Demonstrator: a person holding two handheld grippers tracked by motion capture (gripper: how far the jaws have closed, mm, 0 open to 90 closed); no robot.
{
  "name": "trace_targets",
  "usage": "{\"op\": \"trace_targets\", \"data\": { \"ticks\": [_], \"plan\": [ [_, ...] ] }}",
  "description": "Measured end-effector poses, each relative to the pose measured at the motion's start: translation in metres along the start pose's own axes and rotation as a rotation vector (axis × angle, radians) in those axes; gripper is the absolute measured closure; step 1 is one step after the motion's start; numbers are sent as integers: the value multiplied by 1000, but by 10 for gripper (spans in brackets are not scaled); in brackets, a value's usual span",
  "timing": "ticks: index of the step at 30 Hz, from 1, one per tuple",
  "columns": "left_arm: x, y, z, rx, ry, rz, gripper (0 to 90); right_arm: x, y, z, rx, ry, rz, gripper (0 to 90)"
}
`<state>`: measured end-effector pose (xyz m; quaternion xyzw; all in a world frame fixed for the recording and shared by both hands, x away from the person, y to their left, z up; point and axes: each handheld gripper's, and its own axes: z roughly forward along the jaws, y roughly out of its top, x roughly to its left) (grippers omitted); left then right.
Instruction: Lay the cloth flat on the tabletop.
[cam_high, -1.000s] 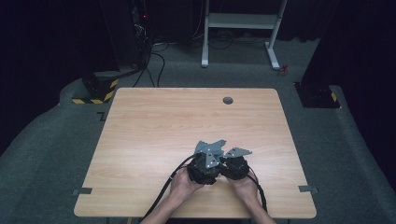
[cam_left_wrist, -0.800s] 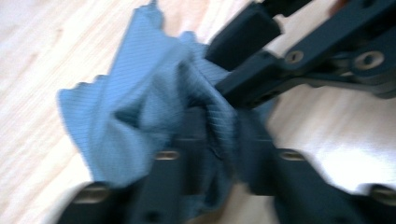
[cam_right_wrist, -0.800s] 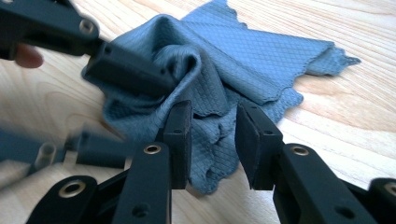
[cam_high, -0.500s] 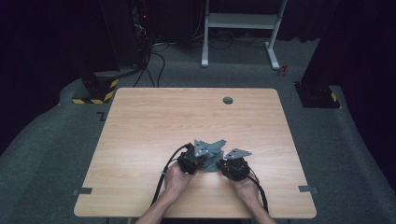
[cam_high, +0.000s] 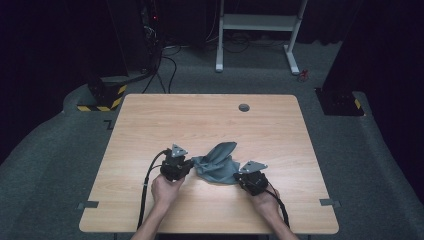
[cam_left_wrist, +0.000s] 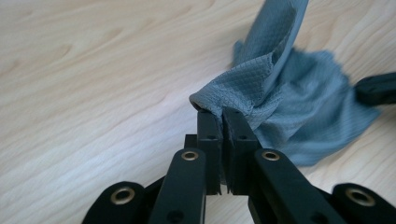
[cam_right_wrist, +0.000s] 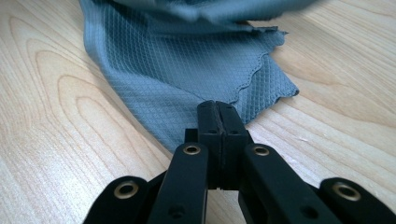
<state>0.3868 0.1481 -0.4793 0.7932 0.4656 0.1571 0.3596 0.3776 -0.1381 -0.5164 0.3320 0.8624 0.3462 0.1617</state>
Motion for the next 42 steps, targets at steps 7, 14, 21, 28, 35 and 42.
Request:
{"op": "trace_targets", "data": {
  "ticks": [7, 14, 21, 28, 35, 42],
  "plan": [
    [11, -11, 6, 83, 25, -19, 801, -2, 1, -3, -10, 0, 2, 895],
    [-6, 6, 5, -38, -22, 72, 573, -17, 7, -4, -28, -52, 80, 779],
    [-33, 35, 35, -15, -87, 131, 509, -27, 22, 8, -3, -70, 115, 704],
    [-38, 42, 60, 77, -108, 177, 881, -33, 26, 21, 67, -38, 112, 888],
    [-29, 20, 14, -3, -190, 189, 891, -38, 32, 13, 34, -77, 102, 896],
    [-25, -27, -9, 57, -269, 193, 888, -55, 35, 12, 38, -134, 125, 894]
  ]
}}
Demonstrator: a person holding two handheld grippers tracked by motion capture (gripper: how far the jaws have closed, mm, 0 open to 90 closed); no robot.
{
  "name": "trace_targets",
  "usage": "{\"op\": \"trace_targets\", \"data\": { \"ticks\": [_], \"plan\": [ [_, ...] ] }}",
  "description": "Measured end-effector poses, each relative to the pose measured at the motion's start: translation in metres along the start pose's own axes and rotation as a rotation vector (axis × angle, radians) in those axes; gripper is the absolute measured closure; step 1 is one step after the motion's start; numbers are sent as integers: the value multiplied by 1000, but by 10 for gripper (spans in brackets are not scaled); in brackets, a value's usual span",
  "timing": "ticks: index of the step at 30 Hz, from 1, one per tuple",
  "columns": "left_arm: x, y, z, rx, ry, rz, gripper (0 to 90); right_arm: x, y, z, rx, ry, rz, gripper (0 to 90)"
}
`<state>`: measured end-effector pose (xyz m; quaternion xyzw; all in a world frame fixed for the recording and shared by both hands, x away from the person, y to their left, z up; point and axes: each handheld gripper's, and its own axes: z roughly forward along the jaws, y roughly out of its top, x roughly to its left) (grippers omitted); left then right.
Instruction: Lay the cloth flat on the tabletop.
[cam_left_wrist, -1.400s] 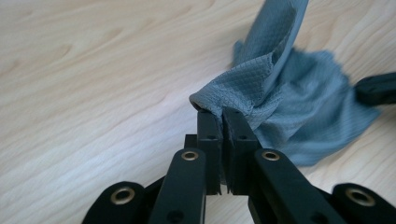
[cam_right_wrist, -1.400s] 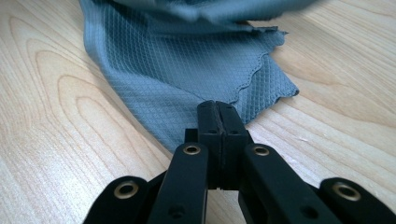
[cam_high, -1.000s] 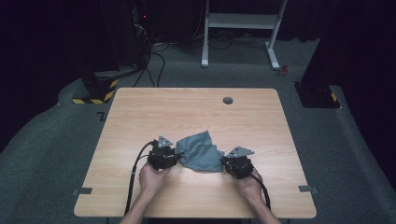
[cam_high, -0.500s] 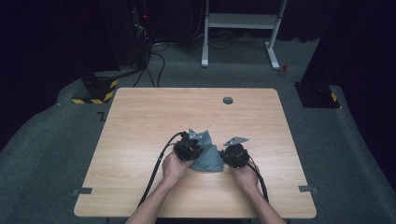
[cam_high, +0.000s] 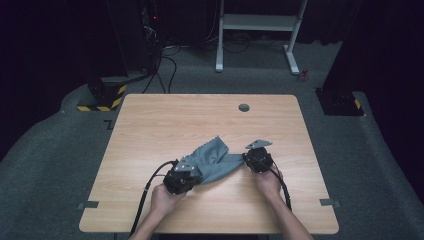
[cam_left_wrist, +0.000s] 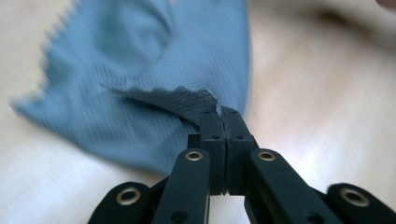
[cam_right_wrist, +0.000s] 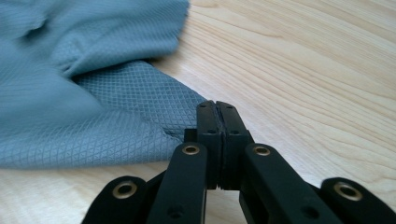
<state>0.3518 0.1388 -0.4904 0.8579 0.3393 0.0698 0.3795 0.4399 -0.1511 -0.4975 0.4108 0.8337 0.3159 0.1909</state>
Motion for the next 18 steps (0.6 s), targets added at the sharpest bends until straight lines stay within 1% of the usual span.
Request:
{"op": "trace_targets", "data": {
  "ticks": [2, 3, 4, 5, 7, 8, 9, 10, 12, 13, 15, 17, 18],
  "plan": [
    [-5, -9, 2, 25, -38, -19, 876, -2, -1, 2, 12, 3, 7, 891],
    [-8, -12, 3, 33, -46, -22, 839, -1, -1, 4, 22, -2, 3, 882],
    [-9, -14, 3, 32, -51, -26, 788, 0, -1, 5, 31, -5, 2, 849],
    [-10, -13, 1, 20, -44, -24, 728, 0, -2, 4, 26, -2, 5, 807],
    [-8, -10, -7, -34, -17, -35, 645, 3, -3, -1, -3, 11, 19, 781],
    [-6, -8, -9, -59, -3, -42, 623, 6, -3, -5, -20, 16, 9, 775],
    [-2, -4, -13, -83, 30, -52, 609, 9, -3, -8, -30, 25, -1, 768],
    [1, -1, -14, -87, 53, -66, 599, 15, -4, -11, -41, 47, -15, 760],
    [7, 5, -12, -78, 94, -74, 583, 25, -3, -12, -40, 78, -59, 735],
    [10, 8, -10, -72, 107, -78, 578, 29, -3, -11, -34, 92, -72, 718],
    [14, 12, -2, -45, 136, -90, 577, 36, -2, -6, -24, 129, -77, 679],
    [17, 14, 8, -18, 140, -99, 587, 42, 0, 0, -15, 154, -84, 634],
    [17, 14, 13, -7, 134, -99, 600, 45, 0, 3, -11, 164, -83, 612]
  ]
}}
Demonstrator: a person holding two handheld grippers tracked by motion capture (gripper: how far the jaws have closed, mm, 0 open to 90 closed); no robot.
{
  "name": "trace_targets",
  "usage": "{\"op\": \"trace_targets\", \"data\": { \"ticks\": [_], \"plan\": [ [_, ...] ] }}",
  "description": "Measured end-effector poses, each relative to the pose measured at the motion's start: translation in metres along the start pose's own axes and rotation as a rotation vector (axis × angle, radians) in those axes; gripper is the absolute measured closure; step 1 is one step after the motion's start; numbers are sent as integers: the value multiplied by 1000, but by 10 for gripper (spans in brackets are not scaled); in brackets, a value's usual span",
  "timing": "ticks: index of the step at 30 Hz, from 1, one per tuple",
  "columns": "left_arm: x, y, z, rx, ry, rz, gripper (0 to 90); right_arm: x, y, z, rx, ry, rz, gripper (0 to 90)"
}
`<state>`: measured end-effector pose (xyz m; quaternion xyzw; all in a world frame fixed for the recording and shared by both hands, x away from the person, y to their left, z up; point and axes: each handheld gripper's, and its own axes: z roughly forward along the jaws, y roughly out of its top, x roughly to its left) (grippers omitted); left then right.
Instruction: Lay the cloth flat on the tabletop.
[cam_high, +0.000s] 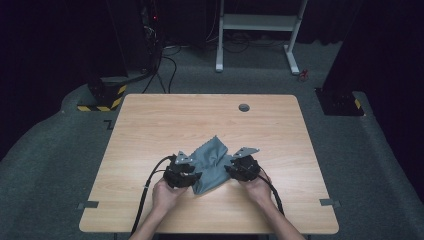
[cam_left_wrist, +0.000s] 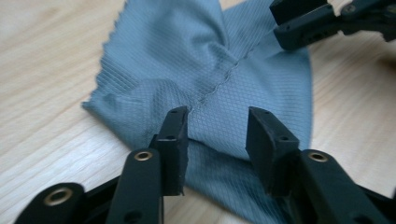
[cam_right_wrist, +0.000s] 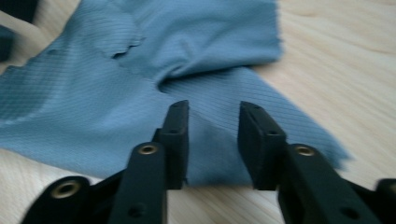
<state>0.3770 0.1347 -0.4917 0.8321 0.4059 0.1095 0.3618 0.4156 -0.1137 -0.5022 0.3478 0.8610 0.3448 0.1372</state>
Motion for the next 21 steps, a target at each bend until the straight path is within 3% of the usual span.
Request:
{"op": "trace_targets", "data": {
  "ticks": [3, 5, 7, 12, 14, 16, 17, 21],
  "plan": [
    [-8, -2, 10, 30, -17, 33, 688, 7, 2, 7, 2, 28, -16, 571],
    [-12, -3, 14, 57, -32, 55, 796, 11, 3, 9, 7, 44, -19, 558],
    [-17, -5, 16, 62, -54, 53, 897, 13, 3, 10, 8, 51, -22, 555],
    [-38, -8, 11, 30, -126, 134, 900, 15, 1, 7, 8, 52, -30, 569],
    [-45, -10, 9, 27, -128, 157, 900, 15, -1, 7, 19, 54, -24, 571],
    [-44, -11, 6, 7, -68, 159, 869, 13, -4, 7, 23, 55, -21, 581],
    [-40, -10, 6, 7, -37, 137, 779, 12, -5, 8, 29, 54, -25, 598],
    [-17, -6, 12, 18, 83, 10, 571, 13, -6, 8, 29, 24, -58, 738]
  ]
}}
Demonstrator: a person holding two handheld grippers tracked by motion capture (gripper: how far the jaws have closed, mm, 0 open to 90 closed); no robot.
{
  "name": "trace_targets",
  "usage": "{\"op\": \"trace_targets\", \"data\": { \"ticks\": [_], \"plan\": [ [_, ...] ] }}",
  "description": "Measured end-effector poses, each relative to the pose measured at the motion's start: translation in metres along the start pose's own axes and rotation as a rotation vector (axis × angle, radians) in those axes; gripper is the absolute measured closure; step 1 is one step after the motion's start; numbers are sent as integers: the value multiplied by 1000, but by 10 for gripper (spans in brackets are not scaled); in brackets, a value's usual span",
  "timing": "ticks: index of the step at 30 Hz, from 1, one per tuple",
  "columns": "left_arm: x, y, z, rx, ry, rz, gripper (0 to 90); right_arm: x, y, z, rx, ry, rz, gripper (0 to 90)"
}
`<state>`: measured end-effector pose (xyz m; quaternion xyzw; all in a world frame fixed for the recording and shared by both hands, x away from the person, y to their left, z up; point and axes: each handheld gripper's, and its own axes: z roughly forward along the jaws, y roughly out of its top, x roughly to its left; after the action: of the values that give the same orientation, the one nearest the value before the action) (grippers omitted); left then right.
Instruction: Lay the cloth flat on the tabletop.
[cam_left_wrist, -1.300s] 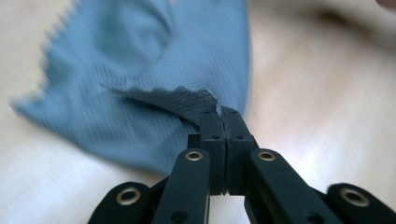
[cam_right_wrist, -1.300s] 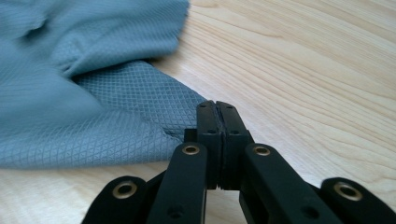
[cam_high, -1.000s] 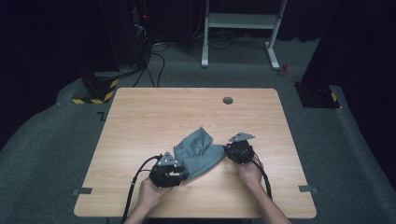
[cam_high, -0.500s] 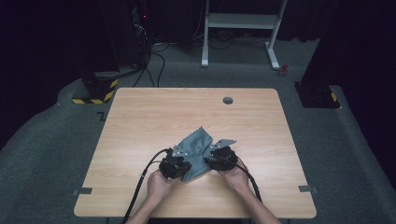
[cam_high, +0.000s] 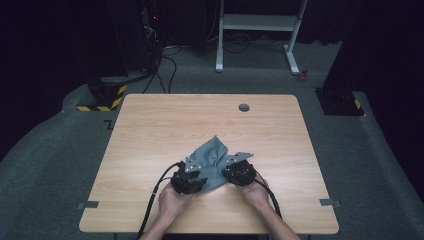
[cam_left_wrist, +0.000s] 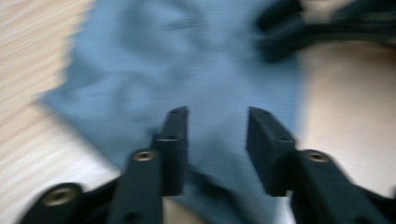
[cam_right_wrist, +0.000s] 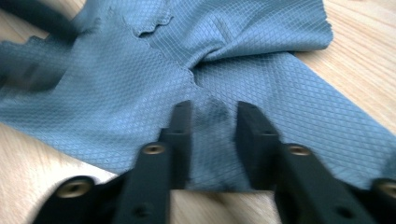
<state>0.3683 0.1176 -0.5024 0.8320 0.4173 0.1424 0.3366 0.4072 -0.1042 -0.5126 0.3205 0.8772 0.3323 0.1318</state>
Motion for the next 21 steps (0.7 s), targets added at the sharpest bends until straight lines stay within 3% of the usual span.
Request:
{"op": "trace_targets", "data": {
  "ticks": [1, 3, 6, 8, 10, 13, 16, 20, 21],
  "plan": [
    [5, 1, 3, 16, 12, -24, 556, 1, 0, -1, 3, -2, -8, 785],
    [8, 2, 7, 28, 22, -32, 555, 2, -2, -2, 4, -8, -31, 861],
    [9, 3, 10, 37, 17, -29, 634, 6, -4, -4, -1, -21, -68, 900],
    [8, 4, 11, 41, -1, -32, 750, 7, -6, -7, -18, -13, -69, 900],
    [6, 4, 10, 48, -4, 0, 861, 7, -8, -11, -33, -3, -60, 900],
    [-1, 3, 6, 44, -3, 55, 892, 6, -11, -16, -43, 0, -46, 896],
    [-6, 2, 2, 23, -26, 79, 896, 4, -10, -17, -54, 0, -6, 747],
    [-17, 2, -7, -38, -141, 82, 898, 4, -2, -14, -73, -5, 26, 666],
    [-22, 2, -9, -45, -167, 98, 898, 3, -1, -14, -81, 0, 41, 665]
  ]
}}
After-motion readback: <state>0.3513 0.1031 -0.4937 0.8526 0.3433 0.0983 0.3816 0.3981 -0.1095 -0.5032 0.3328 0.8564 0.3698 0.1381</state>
